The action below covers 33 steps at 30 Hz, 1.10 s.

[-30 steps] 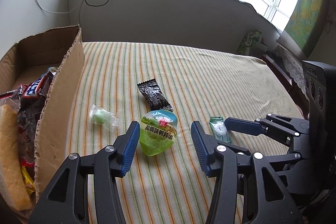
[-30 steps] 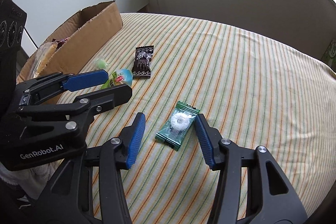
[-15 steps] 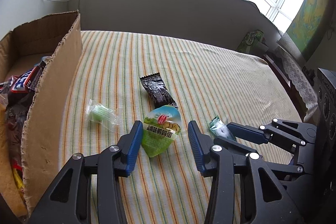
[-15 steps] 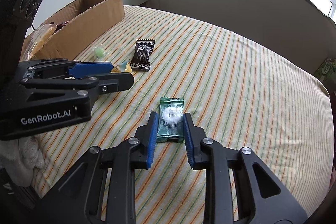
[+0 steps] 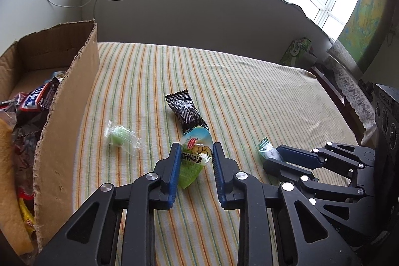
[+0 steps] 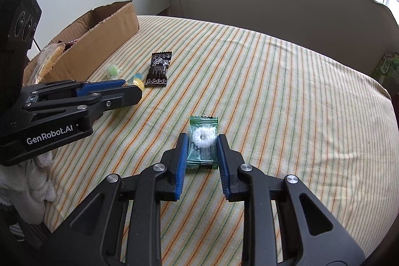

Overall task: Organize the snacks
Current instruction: 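Grasp the green mint packet with the right tool while the left grasps the jelly egg, then carry the mint packet into the box with the right tool while the left drops the jelly egg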

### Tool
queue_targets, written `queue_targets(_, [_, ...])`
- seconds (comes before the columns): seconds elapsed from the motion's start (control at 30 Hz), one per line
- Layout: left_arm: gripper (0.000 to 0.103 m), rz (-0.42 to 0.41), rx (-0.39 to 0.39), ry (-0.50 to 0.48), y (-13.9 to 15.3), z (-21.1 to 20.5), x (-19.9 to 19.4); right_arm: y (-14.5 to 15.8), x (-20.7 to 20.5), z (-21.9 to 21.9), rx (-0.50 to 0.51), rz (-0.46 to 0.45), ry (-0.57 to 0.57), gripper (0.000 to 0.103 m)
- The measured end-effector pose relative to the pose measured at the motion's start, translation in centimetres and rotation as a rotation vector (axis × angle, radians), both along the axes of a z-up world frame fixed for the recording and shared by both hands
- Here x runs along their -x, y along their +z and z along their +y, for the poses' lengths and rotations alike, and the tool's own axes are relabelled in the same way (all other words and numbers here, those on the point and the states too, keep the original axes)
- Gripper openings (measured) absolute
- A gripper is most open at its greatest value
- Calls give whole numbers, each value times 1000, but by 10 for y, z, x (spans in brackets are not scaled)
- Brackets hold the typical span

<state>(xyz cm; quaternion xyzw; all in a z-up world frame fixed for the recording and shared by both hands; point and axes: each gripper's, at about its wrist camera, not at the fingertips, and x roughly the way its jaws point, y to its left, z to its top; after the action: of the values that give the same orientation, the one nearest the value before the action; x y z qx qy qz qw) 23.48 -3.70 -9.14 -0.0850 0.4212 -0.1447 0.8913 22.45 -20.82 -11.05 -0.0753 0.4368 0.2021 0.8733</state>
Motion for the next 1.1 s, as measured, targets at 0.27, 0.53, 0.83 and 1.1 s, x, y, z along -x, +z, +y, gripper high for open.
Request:
queue_targets(0.27, [23,-40,43,4,17,3,16,18,8,-9,-38,-30,-14,24])
queue_targets(0.53, [23,-90,63,8,39,7,35,42,21,-8,-54,-72,-11,24])
queue_targets(0.83, [23,-139,81,24,60,18,54,68,38,11,-56,-121,17,24])
queue_targets(1.1, [23,-180,78,61,76,47,67,88,40,38,-63,-148,49,24])
